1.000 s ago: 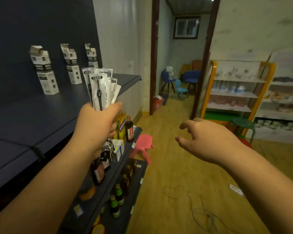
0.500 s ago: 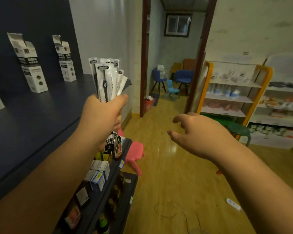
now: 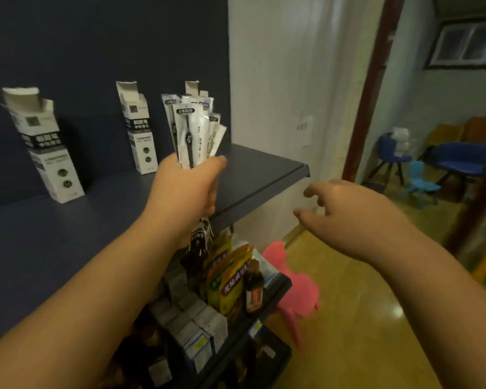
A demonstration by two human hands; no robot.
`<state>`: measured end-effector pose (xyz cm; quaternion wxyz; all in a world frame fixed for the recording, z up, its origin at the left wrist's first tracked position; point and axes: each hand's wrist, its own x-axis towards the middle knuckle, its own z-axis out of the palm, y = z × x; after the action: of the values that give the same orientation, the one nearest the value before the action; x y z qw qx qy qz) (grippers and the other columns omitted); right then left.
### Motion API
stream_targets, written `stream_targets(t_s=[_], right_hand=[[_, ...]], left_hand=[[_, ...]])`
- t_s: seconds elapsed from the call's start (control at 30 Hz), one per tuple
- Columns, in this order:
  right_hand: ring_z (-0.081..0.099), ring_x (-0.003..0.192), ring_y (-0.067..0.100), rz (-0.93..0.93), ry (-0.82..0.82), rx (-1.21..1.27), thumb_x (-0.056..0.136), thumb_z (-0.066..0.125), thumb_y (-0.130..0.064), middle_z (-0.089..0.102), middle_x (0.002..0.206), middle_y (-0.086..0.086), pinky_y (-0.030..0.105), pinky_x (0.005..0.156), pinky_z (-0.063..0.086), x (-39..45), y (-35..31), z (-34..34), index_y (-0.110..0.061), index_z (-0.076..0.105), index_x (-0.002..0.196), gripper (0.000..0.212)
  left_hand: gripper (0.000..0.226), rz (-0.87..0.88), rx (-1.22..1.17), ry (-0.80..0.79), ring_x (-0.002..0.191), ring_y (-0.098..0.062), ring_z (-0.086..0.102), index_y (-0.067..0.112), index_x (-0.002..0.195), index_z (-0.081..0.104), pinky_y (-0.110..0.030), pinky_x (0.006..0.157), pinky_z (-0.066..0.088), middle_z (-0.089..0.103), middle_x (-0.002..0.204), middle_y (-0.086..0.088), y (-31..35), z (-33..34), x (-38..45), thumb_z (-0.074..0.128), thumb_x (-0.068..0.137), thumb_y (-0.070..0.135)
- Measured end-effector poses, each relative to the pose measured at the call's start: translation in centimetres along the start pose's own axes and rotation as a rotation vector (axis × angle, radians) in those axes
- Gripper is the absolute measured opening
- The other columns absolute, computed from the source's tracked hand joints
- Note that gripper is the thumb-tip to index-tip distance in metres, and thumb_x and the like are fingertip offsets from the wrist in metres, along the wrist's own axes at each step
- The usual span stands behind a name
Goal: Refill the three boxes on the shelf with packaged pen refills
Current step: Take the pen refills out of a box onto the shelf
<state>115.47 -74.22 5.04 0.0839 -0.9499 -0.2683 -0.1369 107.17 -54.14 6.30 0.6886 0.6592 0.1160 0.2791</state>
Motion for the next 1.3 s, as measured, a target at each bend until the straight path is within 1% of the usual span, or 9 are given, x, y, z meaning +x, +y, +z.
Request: stream_targets(t_s=[0.17,0.27,0.47,0.67,0.83,1.0,1.07,1.17,1.3], right_hand=[[0.062,0.104,0.022,-0.157,-0.055,0.062,0.095,0.048,-0.061,0.064,0.121,0.001,0.037,0.083,0.052,6.6,-0.1,2.2,-0.028,0.056,0.132,0.050],[0.061,0.110,0.024,-0.236,-0.079,0.136,0.096,0.049,-0.058,0.063,0.124,0.001,0.042,0.093,0.053,9.6,-1.3,3.5,-0.025,0.056,0.134,0.051],[0.060,0.109,0.022,-0.332,-0.107,0.170,0.097,0.048,-0.057,0.062,0.121,-0.001,0.043,0.092,0.053,14.9,-4.0,5.8,-0.027,0.052,0.137,0.050],[0.059,0.114,0.021,-0.441,-0.152,0.132,0.098,0.048,-0.055,0.061,0.129,0.000,0.042,0.095,0.053,19.6,-7.6,6.7,-0.027,0.050,0.140,0.051],[0.057,0.121,0.020,-0.510,-0.154,0.149,0.098,0.047,-0.055,0.059,0.135,-0.001,0.039,0.095,0.052,22.1,-9.9,7.5,-0.029,0.051,0.138,0.048],[0.058,0.118,0.018,-0.627,-0.158,0.150,0.097,0.046,-0.058,0.060,0.129,-0.004,0.036,0.090,0.049,24.4,-11.4,8.6,-0.032,0.052,0.138,0.049],[0.058,0.118,0.018,-0.656,-0.176,0.156,0.097,0.047,-0.058,0.060,0.130,-0.005,0.036,0.091,0.050,25.4,-11.5,8.8,-0.033,0.052,0.138,0.049],[0.057,0.119,0.018,-0.687,-0.173,0.163,0.097,0.047,-0.058,0.060,0.131,-0.005,0.037,0.092,0.050,26.9,-11.4,9.1,-0.034,0.052,0.139,0.049],[0.057,0.117,0.016,-0.736,-0.182,0.154,0.097,0.046,-0.058,0.061,0.128,-0.007,0.034,0.088,0.047,28.3,-11.0,10.0,-0.033,0.051,0.139,0.049]], left_hand=[[0.016,0.010,0.051,0.181,0.047,-0.013,0.038,0.024,0.082,0.054,-0.029,0.053,0.033,0.043,0.057,0.003,-0.6,-0.3,2.3,0.062,0.095,0.018],[0.017,0.082,0.157,0.232,0.044,-0.011,0.035,0.019,0.082,0.051,-0.025,0.044,0.032,0.041,0.055,0.004,-0.9,-1.8,3.7,0.063,0.095,0.017],[0.029,0.125,0.218,0.275,0.041,-0.010,0.026,0.022,0.075,0.041,-0.021,0.041,0.025,0.033,0.052,0.007,-1.1,-4.8,7.0,0.060,0.095,0.013],[0.023,0.162,0.544,0.330,0.043,-0.010,0.034,0.027,0.072,0.054,-0.027,0.045,0.032,0.042,0.046,0.010,0.5,-10.1,10.1,0.067,0.090,0.021],[0.015,0.122,0.857,0.402,0.048,-0.009,0.046,0.019,0.079,0.063,-0.030,0.055,0.040,0.055,0.050,0.011,-0.7,-13.7,11.0,0.070,0.087,0.030],[0.016,0.025,1.071,0.340,0.045,-0.001,0.051,0.021,0.082,0.064,-0.024,0.051,0.044,0.061,0.057,0.008,-2.5,-14.4,11.9,0.073,0.083,0.034],[0.018,-0.047,1.232,0.265,0.055,-0.002,0.059,0.026,0.083,0.064,-0.021,0.056,0.049,0.066,0.066,0.008,-3.2,-13.9,12.4,0.074,0.081,0.041],[0.019,-0.099,1.462,0.128,0.070,-0.004,0.061,0.035,0.084,0.059,-0.027,0.065,0.051,0.065,0.076,0.013,-3.9,-13.5,13.7,0.073,0.081,0.048],[0.026,-0.149,1.558,-0.050,0.076,0.001,0.057,0.039,0.081,0.052,-0.022,0.064,0.045,0.061,0.082,0.017,-4.6,-13.1,15.8,0.072,0.082,0.055]])
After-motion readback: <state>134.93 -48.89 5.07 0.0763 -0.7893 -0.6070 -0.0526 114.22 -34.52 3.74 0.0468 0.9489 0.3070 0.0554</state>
